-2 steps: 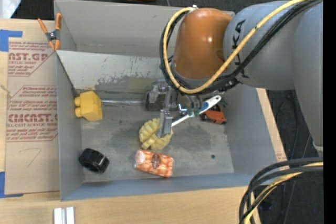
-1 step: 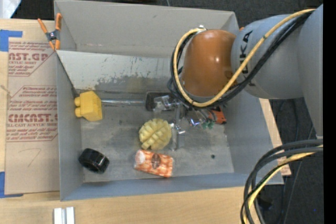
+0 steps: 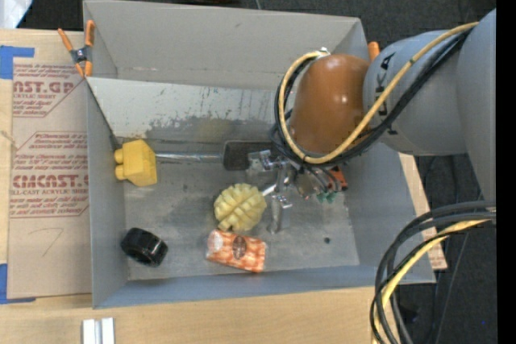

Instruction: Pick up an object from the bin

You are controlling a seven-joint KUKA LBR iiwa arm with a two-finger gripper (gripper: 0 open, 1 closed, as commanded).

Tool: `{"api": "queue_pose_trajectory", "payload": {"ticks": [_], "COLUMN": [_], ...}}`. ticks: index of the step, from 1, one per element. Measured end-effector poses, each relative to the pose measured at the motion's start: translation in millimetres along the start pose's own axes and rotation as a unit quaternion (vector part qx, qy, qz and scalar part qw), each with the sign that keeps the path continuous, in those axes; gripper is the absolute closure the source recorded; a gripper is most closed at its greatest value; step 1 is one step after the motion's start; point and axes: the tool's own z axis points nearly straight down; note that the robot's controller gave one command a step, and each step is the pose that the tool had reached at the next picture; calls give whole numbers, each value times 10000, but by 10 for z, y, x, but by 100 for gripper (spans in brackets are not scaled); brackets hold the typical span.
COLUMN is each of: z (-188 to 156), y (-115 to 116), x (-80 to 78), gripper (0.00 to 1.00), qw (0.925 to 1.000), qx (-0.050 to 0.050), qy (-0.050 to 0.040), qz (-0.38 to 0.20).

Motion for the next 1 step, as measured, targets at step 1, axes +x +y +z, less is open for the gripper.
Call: {"api": "queue_pose_trajectory", "payload": {"ticks": [1], "z": [108], "y": [-231], "x": [-214], "gripper": [100], "qw": [9989], "qx": [10], "qy": [29], "qz": [474]}}
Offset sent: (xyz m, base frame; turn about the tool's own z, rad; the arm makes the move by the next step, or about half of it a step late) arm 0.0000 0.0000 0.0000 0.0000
